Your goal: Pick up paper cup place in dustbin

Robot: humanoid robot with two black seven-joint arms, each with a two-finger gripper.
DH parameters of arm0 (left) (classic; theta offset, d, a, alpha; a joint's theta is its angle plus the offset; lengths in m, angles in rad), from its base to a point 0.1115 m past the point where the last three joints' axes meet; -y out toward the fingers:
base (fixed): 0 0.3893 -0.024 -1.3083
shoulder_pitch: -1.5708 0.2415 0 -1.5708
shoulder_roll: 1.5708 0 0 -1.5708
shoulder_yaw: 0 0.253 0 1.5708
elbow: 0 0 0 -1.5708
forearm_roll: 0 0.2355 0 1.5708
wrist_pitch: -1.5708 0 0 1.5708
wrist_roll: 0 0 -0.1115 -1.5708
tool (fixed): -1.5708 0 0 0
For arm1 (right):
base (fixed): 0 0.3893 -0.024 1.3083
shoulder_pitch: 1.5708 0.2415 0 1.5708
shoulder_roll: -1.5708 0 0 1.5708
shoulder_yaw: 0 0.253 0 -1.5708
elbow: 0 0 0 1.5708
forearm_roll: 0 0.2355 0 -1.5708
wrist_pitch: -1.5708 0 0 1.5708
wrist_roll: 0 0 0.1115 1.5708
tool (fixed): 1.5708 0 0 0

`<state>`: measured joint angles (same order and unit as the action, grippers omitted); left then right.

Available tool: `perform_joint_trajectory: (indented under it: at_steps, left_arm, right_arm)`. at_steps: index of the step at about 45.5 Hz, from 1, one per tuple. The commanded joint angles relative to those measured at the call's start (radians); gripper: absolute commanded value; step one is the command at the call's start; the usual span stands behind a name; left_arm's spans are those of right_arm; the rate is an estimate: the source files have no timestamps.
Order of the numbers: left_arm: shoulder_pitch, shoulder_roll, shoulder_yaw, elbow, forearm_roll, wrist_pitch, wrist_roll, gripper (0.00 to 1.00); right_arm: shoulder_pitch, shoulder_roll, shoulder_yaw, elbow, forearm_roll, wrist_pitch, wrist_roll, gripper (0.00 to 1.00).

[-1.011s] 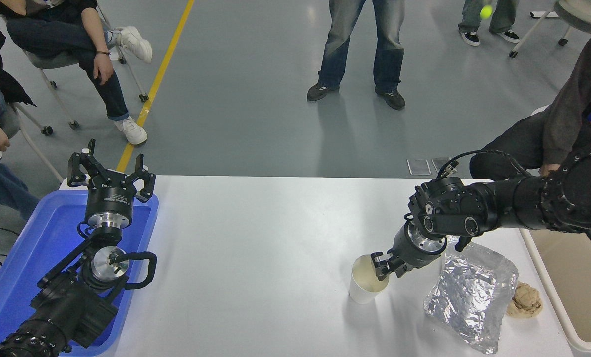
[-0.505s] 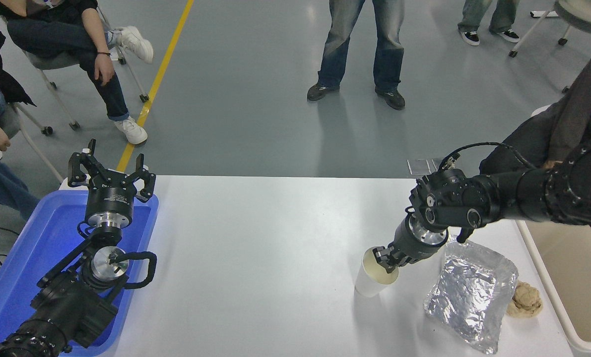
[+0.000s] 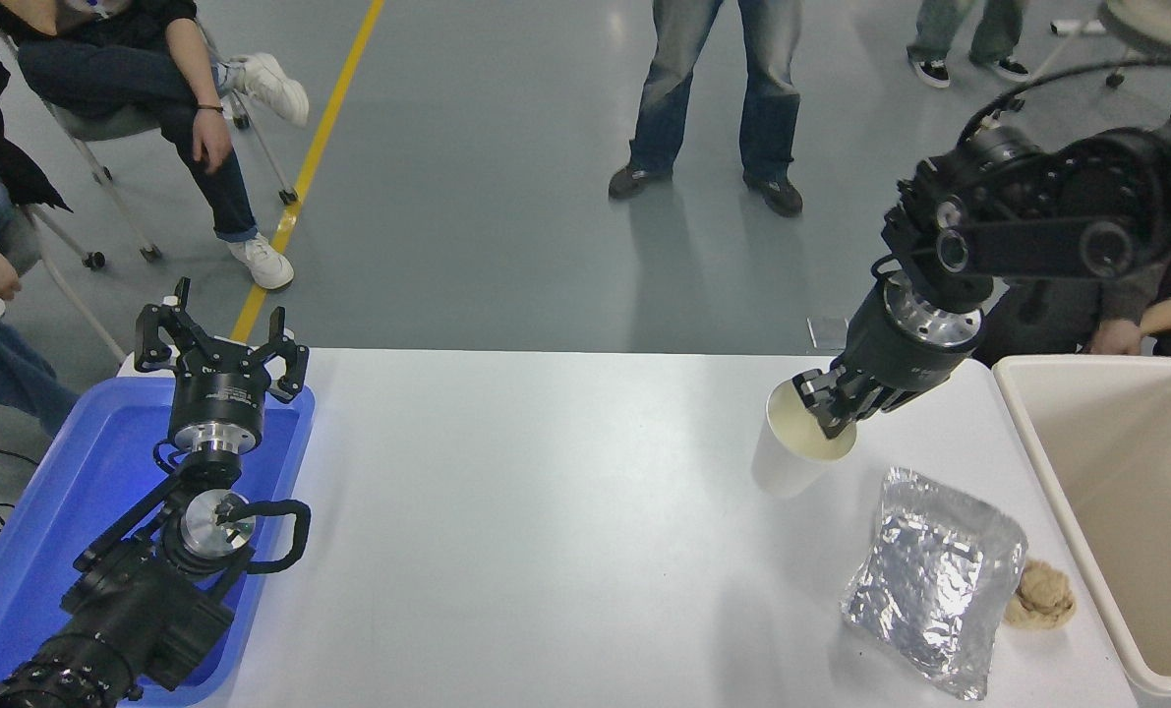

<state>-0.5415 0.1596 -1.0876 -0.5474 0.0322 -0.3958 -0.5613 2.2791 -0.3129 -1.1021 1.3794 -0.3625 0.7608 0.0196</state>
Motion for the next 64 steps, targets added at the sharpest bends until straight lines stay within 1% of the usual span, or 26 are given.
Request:
perform_joint_trajectory:
  at_steps: [1, 13, 17, 20, 23, 30, 35, 40, 45, 48, 52, 55, 58, 64]
  left_arm:
    - [0.0, 0.0, 0.0, 0.0, 0.0, 0.0, 0.0, 0.99]
    - [0.0, 0.0, 0.0, 0.0, 0.0, 0.0, 0.0, 0.99]
    - [0.0, 0.0, 0.0, 0.0, 0.0, 0.0, 0.0, 0.99]
    - [-0.001, 0.0, 0.0, 0.0, 0.0, 0.0, 0.0, 0.99]
    - [-0.001, 0.0, 0.0, 0.0, 0.0, 0.0, 0.0, 0.99]
    - [-0.001, 0.0, 0.0, 0.001, 0.0, 0.0, 0.0, 0.99]
    - [-0.001, 0.0, 0.0, 0.0, 0.0, 0.0, 0.0, 0.99]
    - [-0.001, 0.0, 0.0, 0.0, 0.0, 0.0, 0.0, 0.99]
    - [-0.001, 0.0, 0.0, 0.0, 0.0, 0.0, -0.002, 0.99]
    - [-0.001, 0.0, 0.0, 0.0, 0.0, 0.0, -0.002, 0.99]
    - [-0.001, 0.0, 0.0, 0.0, 0.0, 0.0, -0.002, 0.99]
    - [-0.001, 0.0, 0.0, 0.001, 0.0, 0.0, -0.002, 0.99]
    - [-0.001, 0.0, 0.0, 0.0, 0.0, 0.0, -0.002, 0.99]
    - [-0.001, 0.0, 0.0, 0.0, 0.0, 0.0, -0.002, 0.99]
  right_arm:
    - [0.204, -0.026, -0.082, 0.086, 0.031, 0.025, -0.003, 0.0]
    - [0.214, -0.032, -0.097, 0.092, 0.019, 0.025, -0.006, 0.0]
    - [0.195, -0.075, -0.117, 0.087, -0.018, 0.025, -0.01, 0.0]
    - [0.171, -0.121, -0.122, 0.082, -0.076, 0.025, -0.012, 0.0]
    - [0.137, -0.179, -0.125, 0.075, -0.159, 0.025, -0.012, 0.0]
    - [0.038, -0.402, -0.111, 0.003, -0.409, 0.025, -0.01, 0.0]
    - [-0.055, -0.504, -0.085, -0.115, -0.515, 0.025, -0.009, 0.0]
    - [-0.183, -0.603, -0.027, -0.229, -0.59, 0.025, -0.004, 0.0]
    - [-0.354, -0.667, 0.043, -0.345, -0.673, -0.064, 0.002, 0.0]
    - [-0.476, -0.673, 0.086, -0.414, -0.701, -0.139, 0.006, 0.0]
    - [-0.65, -0.666, 0.149, -0.505, -0.701, -0.242, 0.022, 0.0]
    - [-0.777, -0.657, 0.214, -0.56, -0.701, -0.317, 0.023, 0.0]
    - [-0.904, -0.634, 0.283, -0.609, -0.701, -0.382, 0.022, 0.0]
    - [-1.16, -0.554, 0.439, -0.75, -0.687, -0.534, 0.013, 0.0]
